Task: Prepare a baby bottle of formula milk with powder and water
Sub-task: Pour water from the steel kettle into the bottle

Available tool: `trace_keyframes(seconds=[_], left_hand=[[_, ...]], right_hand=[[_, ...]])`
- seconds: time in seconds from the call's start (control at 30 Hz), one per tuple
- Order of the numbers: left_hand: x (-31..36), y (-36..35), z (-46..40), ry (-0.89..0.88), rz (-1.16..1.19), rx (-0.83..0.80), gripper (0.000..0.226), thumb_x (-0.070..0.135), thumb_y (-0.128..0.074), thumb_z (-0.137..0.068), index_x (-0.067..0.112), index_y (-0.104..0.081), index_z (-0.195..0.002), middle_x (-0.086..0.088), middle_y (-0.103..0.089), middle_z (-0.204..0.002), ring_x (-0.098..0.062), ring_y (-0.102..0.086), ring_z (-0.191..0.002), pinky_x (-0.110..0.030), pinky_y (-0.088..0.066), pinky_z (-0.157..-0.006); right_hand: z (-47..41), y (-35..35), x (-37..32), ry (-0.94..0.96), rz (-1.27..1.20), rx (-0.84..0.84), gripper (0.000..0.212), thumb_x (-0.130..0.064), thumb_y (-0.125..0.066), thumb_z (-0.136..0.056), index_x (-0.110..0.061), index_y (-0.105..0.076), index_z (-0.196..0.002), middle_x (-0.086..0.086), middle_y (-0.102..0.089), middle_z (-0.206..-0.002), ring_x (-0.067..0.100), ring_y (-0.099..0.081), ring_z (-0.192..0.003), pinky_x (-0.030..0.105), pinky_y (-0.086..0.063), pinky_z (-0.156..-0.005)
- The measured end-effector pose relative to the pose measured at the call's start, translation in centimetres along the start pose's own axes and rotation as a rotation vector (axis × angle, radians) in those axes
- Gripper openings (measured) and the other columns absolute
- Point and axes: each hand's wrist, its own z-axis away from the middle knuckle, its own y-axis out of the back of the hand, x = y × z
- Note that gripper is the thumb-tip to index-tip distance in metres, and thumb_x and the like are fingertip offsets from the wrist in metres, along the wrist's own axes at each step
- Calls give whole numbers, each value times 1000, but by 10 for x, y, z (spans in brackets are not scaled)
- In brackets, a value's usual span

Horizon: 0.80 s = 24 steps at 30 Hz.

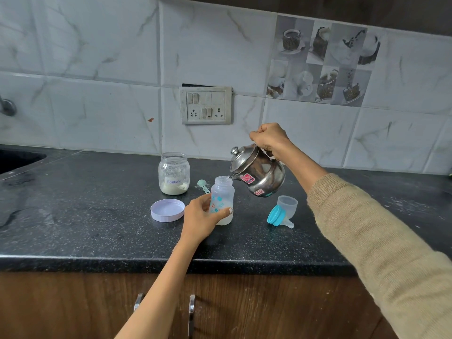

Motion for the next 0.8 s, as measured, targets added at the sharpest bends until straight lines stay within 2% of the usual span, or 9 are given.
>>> trace_keyframes(seconds=[0.27, 0.33, 0.5, 0.7, 0.8], left_hand=[[2, 0, 1, -9, 3, -3, 42, 25, -82, -70, 18, -70, -109, 5, -72, -99, -1, -66, -89, -15, -50, -76], [1, 0, 0, -9, -2, -5, 45, 27, -82, -69, 17, -69, -111, 5, -73, -101, -3, -66, -90, -12, -47, -74], [1, 0, 0, -8, 0, -5, 46, 26, -82, -69, 17, -69, -112, 4, -73, -103, -4, -67, -91, -15, -48, -77], [3, 0, 1, -6, 2, 0, 44, 25, -82, -70, 18, -68, -111, 6, -71, -99, -3, -66, -89, -10, -45, -73], [3, 0, 1, -3, -2, 2, 44, 25, -82, -69, 18, -69, -111, 6, -71, -99, -4, -66, -90, -14, -48, -75]], right_hand=[[0, 2, -1, -1, 14, -17, 7, -17, -55, -85, -16, -52, -79, -1, -42, -61, 14, -35, -48, 23, -29, -46], [0, 2, -1, 0, 12, -19, 7, -17, -55, -85, -16, -52, -79, -1, -42, -61, 14, -35, -48, 23, -29, -46], [0, 3, -2, 3, 11, -29, 7, -19, -55, -85, -17, -52, -80, -1, -43, -64, 14, -35, -50, 25, -31, -47], [1, 4, -3, 13, -6, -42, 7, -19, -56, -85, -16, -53, -81, -2, -41, -60, 13, -33, -48, 25, -30, -46], [1, 4, -4, 17, -6, -46, 8, -18, -56, -85, -16, -52, -79, -2, -40, -59, 12, -32, -48, 25, -29, -46]])
